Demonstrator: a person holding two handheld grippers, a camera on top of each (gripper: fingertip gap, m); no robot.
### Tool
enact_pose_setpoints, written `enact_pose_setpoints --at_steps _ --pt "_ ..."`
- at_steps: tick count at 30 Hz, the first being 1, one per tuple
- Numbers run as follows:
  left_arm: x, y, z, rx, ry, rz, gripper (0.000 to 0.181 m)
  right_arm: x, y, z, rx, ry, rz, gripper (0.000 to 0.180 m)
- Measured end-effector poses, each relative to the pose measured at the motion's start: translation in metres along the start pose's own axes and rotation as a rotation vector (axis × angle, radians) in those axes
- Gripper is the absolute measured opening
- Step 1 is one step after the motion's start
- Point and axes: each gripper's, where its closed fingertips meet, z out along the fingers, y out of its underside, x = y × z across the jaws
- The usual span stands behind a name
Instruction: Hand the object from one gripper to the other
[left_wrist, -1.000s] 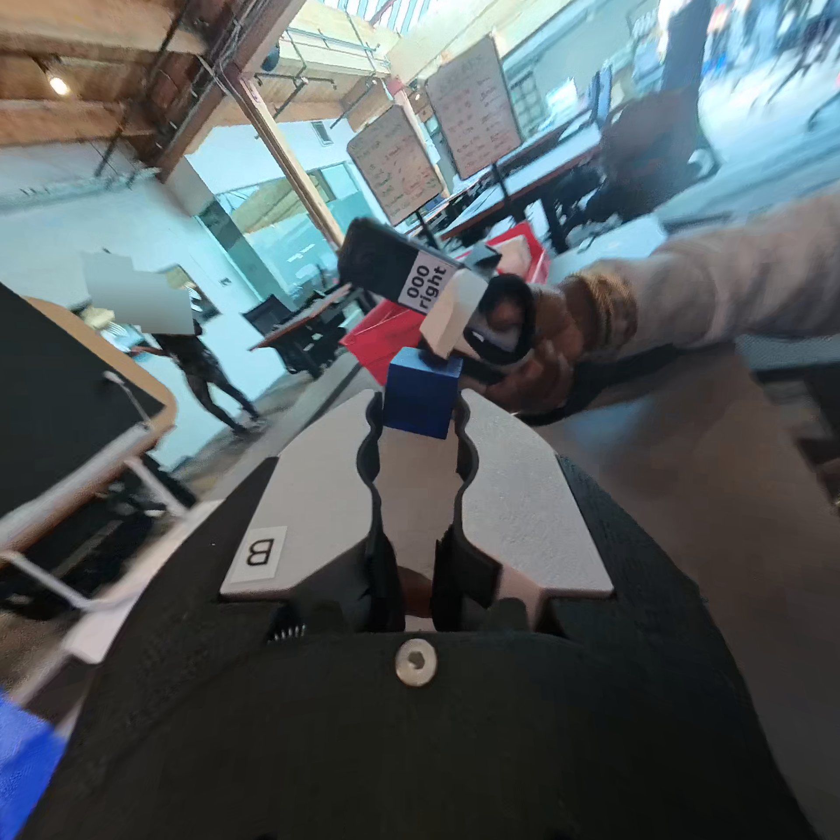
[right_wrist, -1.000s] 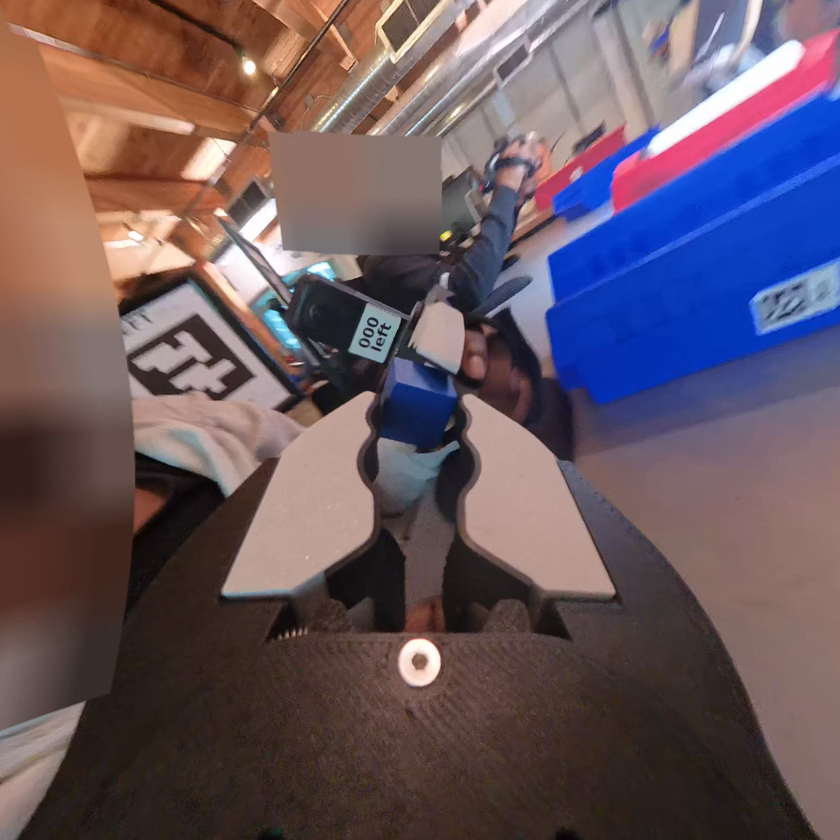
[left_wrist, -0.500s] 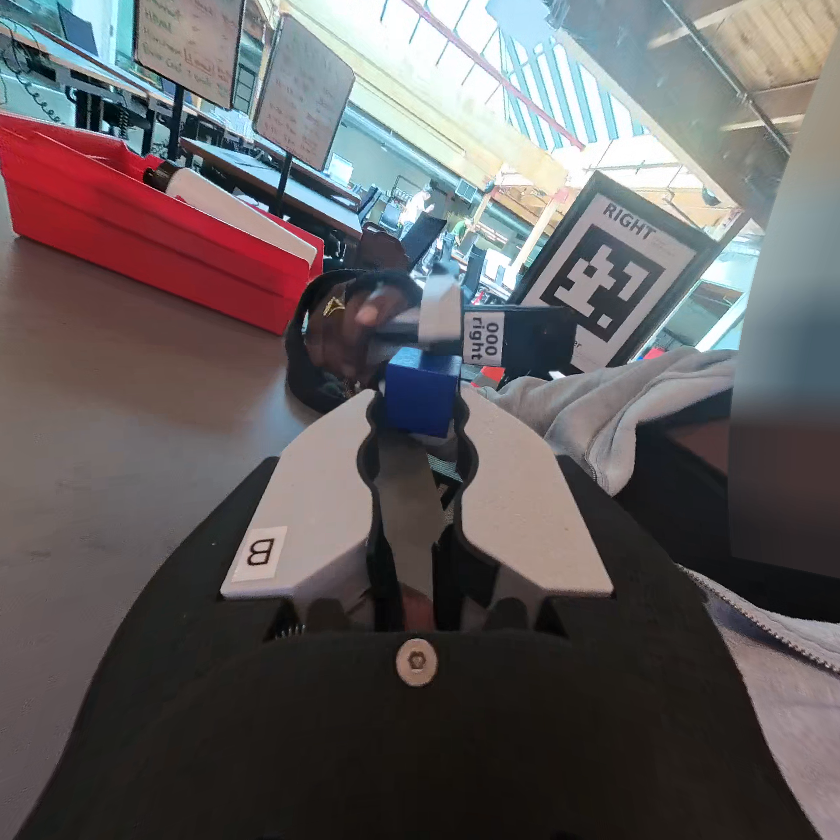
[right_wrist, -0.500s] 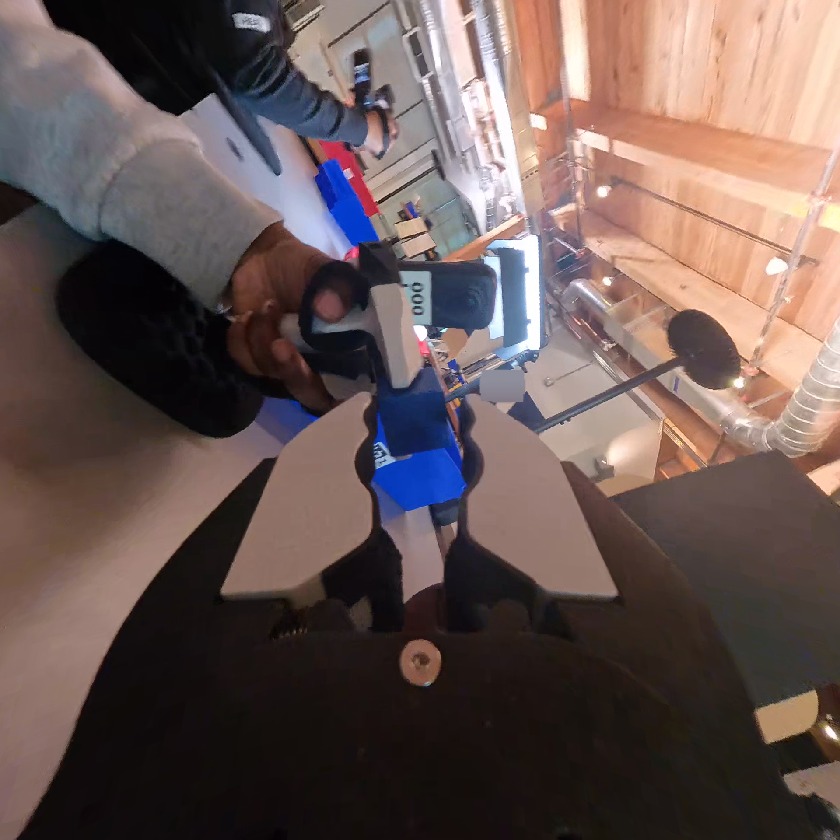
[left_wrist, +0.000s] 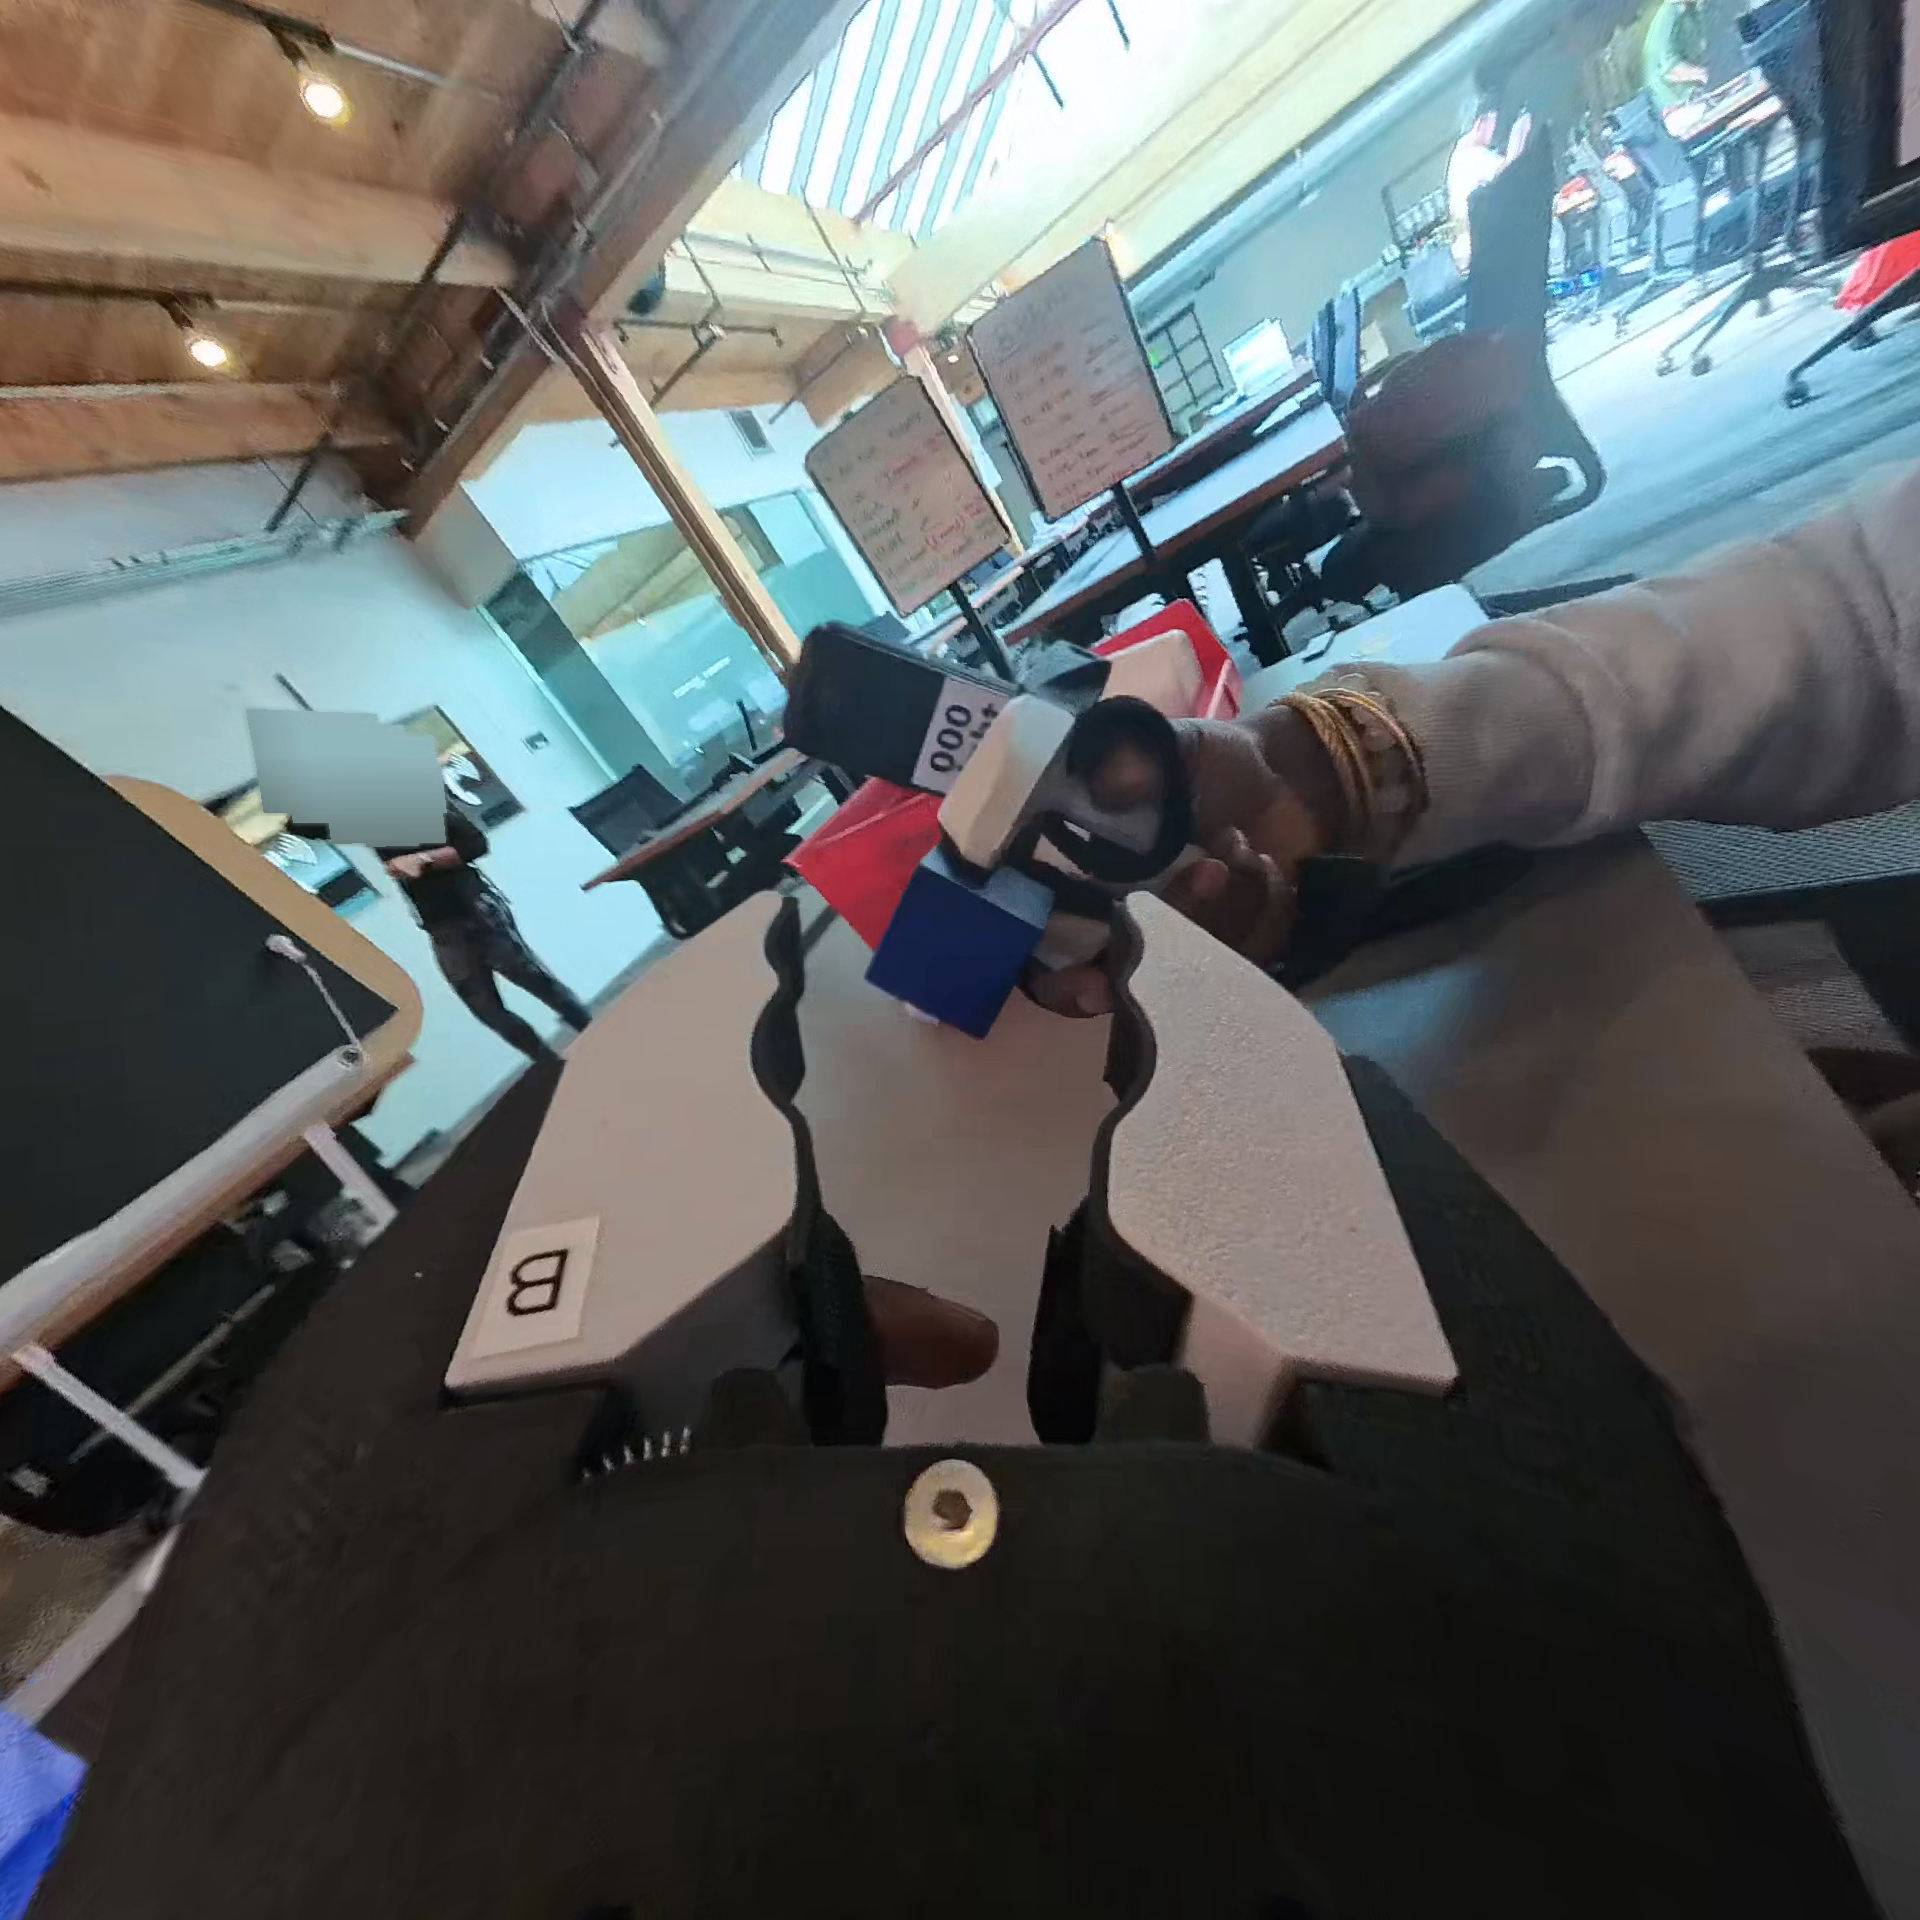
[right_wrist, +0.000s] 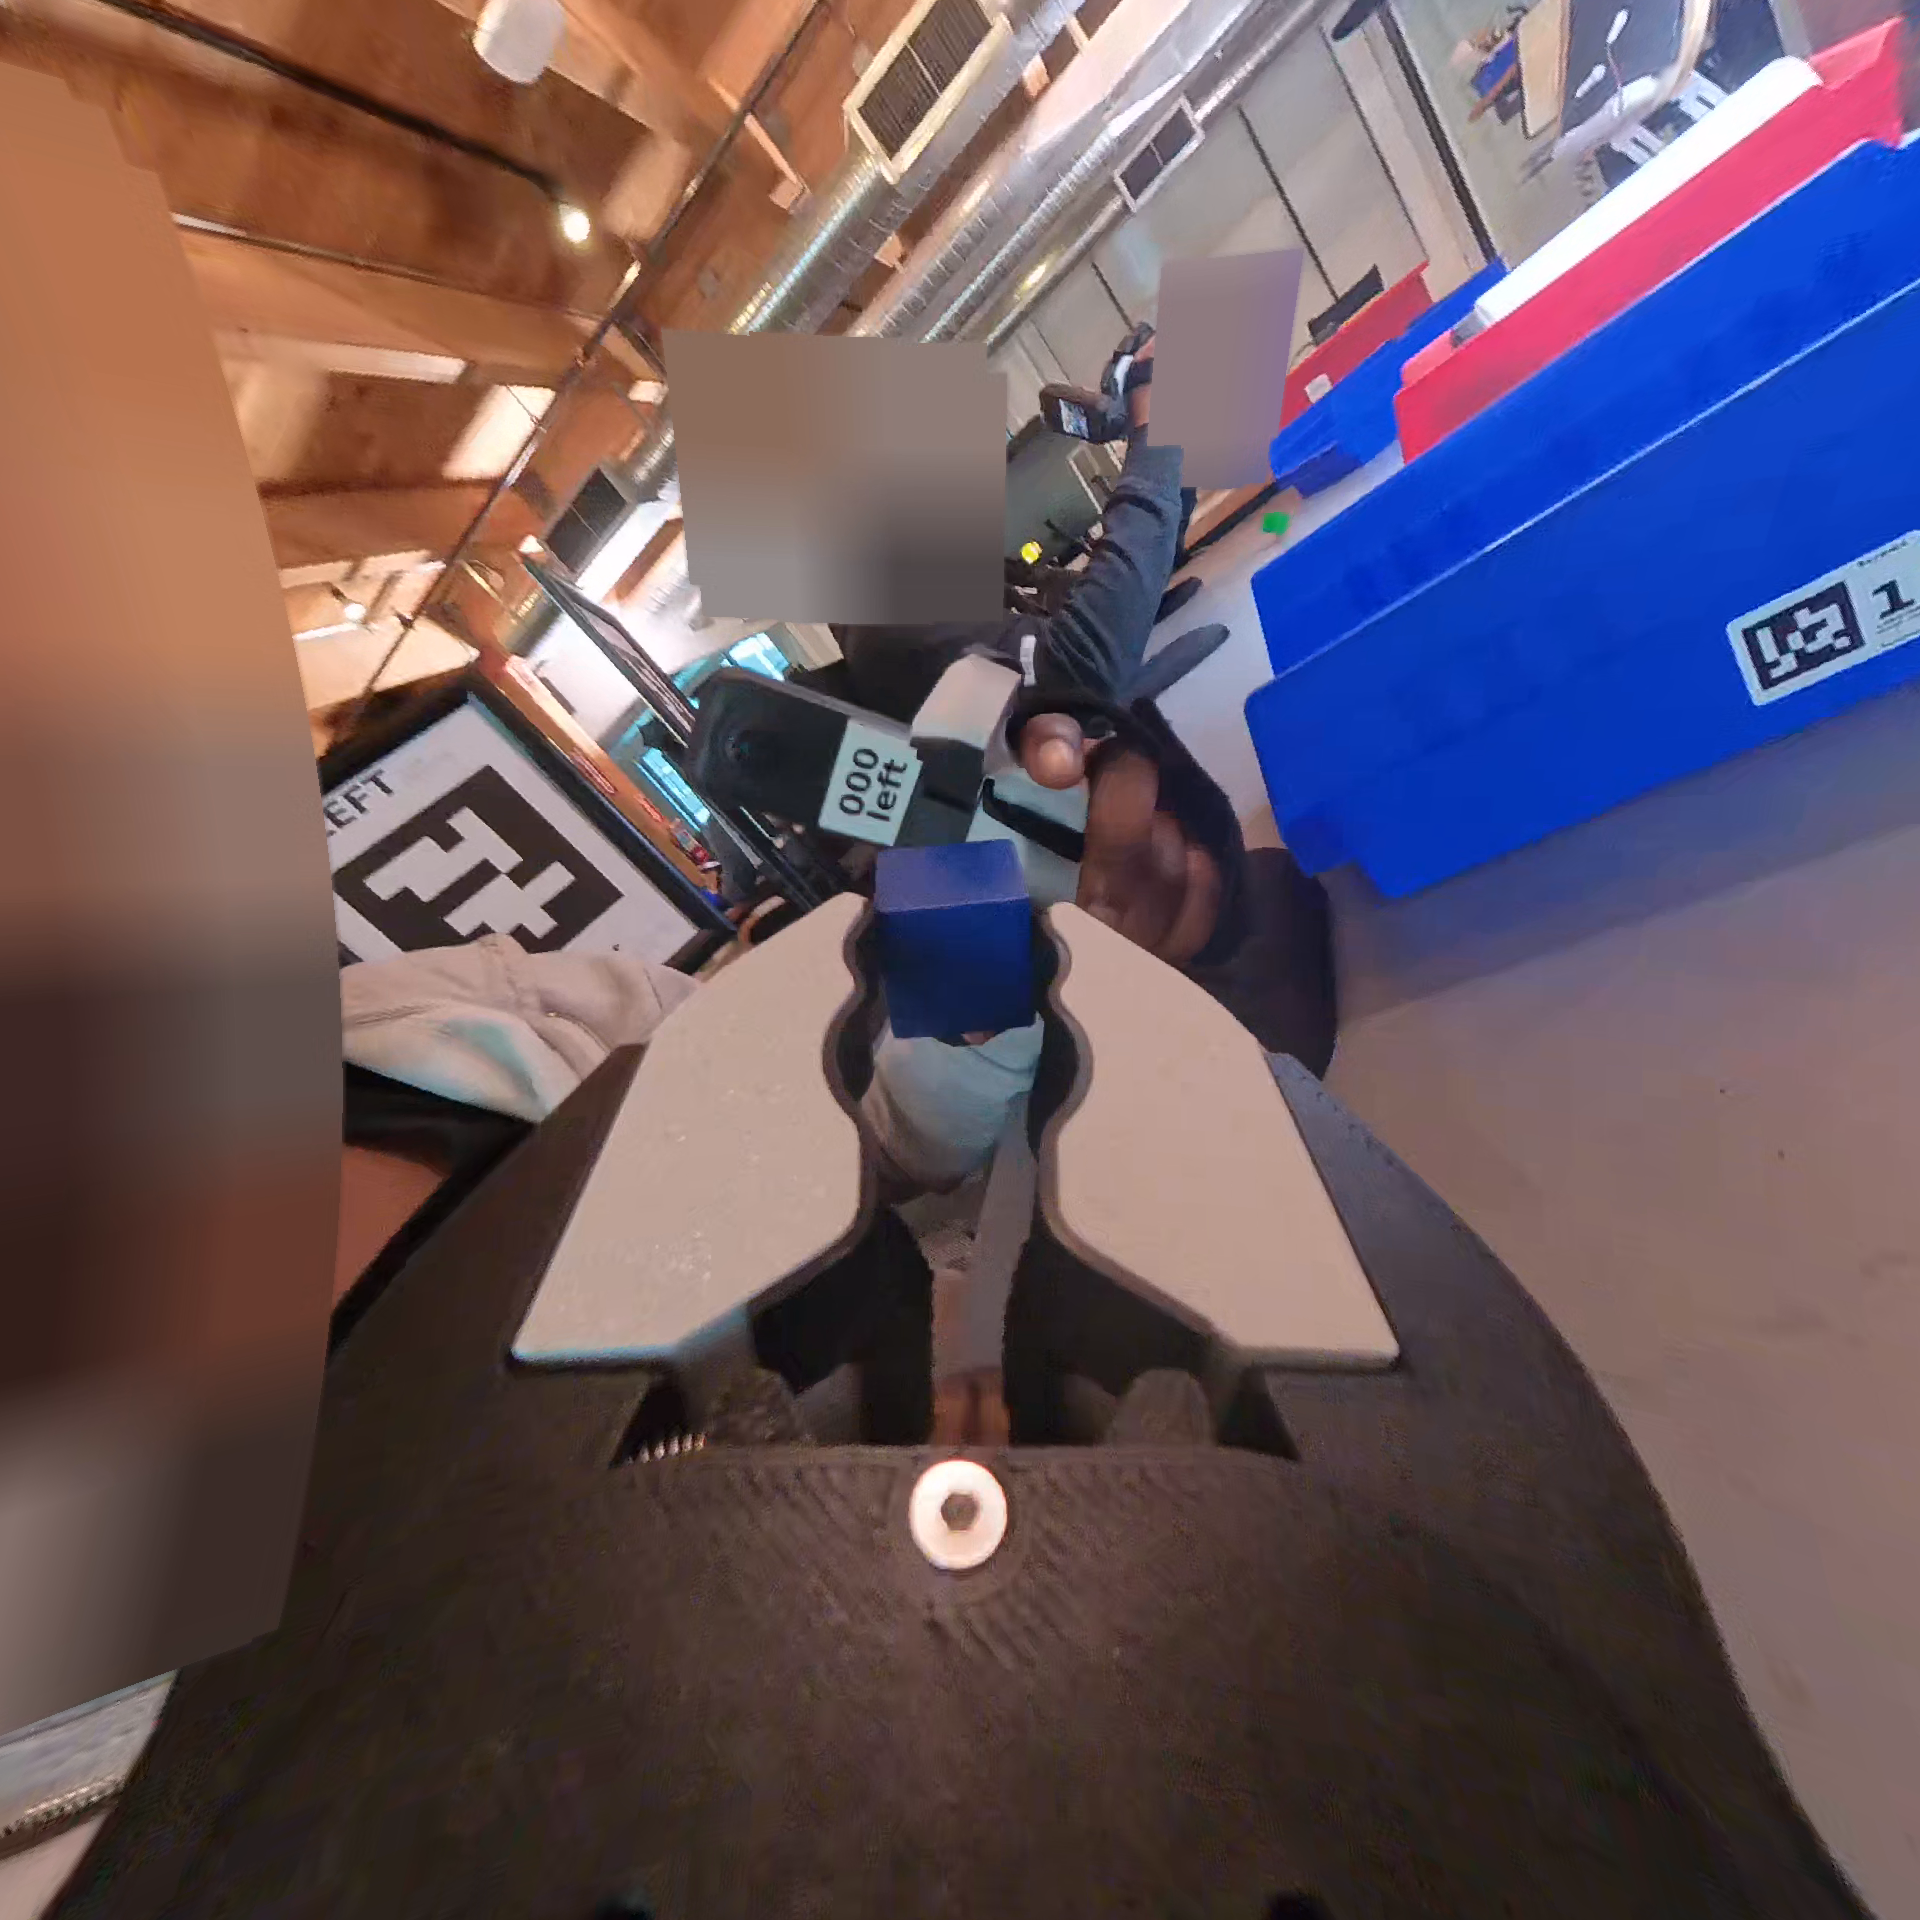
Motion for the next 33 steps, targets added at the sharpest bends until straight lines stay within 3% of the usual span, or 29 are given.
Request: enact_pose_setpoints --at_steps 8,11,14,17,20,23,27,30,33 --pt "0.007 0.012 0.003 -0.09 0.009 0.144 0.031 -0.002 0.01 0.006 -0.051 -0.011 0.046 0.028" --pt "0.007 0.011 0.002 -0.091 0.028 0.075 0.03 -0.002 0.01 0.007 -0.047 -0.004 0.014 0.029" --pt "0.0 0.003 -0.002 -0.033 0.048 -0.14 0.029 -0.003 -0.002 0.005 0.009 0.069 -0.223 0.047" --pt "-0.005 -0.004 -0.009 0.045 0.15 -0.523 0.029 -0.011 -0.012 0.001 0.034 0.196 -0.647 0.062" --pt "-0.002 -0.005 -0.012 0.079 0.316 -0.936 0.028 -0.017 -0.008 -0.001 -0.038 0.373 -1.204 0.055" --pt "0.004 -0.006 -0.012 0.085 0.381 -1.013 0.028 -0.02 0.007 0.004 -0.126 0.468 -1.625 0.042" --pt "0.017 0.0 -0.01 0.0 0.423 -0.986 0.029 -0.013 0.016 0.011 -0.195 0.516 -1.794 0.042" --pt "0.022 0.001 -0.009 -0.019 0.449 -1.001 0.029 -0.008 0.017 0.011 -0.229 0.549 -1.847 0.028" --pt "0.015 -0.006 -0.008 0.054 0.405 -0.913 0.034 -0.009 0.014 0.01 -0.206 0.52 -1.711 0.028"
